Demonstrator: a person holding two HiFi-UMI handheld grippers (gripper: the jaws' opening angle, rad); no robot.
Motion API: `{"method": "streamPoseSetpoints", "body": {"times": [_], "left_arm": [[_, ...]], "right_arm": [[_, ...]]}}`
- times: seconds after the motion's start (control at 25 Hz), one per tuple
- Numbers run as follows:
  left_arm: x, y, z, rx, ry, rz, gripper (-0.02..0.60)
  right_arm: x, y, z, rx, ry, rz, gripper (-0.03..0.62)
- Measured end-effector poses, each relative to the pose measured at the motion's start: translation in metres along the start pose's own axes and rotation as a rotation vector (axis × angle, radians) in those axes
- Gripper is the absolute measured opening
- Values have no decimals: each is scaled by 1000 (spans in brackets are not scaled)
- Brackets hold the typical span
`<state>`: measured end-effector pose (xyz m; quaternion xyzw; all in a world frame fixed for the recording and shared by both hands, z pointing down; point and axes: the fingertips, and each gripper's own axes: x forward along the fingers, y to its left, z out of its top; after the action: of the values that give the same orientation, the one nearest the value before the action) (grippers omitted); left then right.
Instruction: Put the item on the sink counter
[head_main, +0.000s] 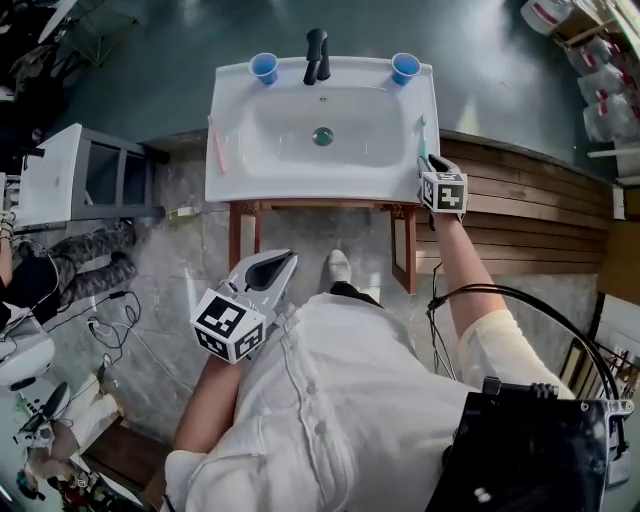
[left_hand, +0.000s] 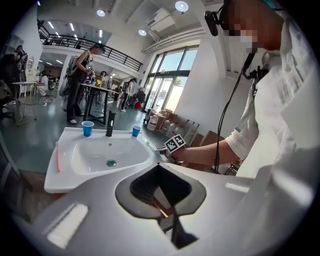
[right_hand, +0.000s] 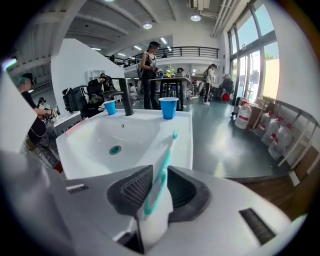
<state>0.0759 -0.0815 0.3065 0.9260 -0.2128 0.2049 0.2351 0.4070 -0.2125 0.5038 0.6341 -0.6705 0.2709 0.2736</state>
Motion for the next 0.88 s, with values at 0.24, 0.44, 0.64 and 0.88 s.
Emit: {"method": "streamPoseSetpoints", "body": {"times": [0.24, 0.44, 0.64, 0.88], "left_arm": [[-3, 7, -2, -17, -7, 17, 6], [-9, 9, -4, -25, -24, 22, 6], [-24, 9, -12, -29, -40, 26, 6], [-53, 6, -26, -30, -62, 12, 6]], "right_arm": [[7, -7, -3, 48, 18, -27, 62], [7, -11, -4, 64, 15, -44, 54], [-4, -8, -6, 101, 7, -47, 53], [-31, 17, -3, 138, -16, -45, 52]]}}
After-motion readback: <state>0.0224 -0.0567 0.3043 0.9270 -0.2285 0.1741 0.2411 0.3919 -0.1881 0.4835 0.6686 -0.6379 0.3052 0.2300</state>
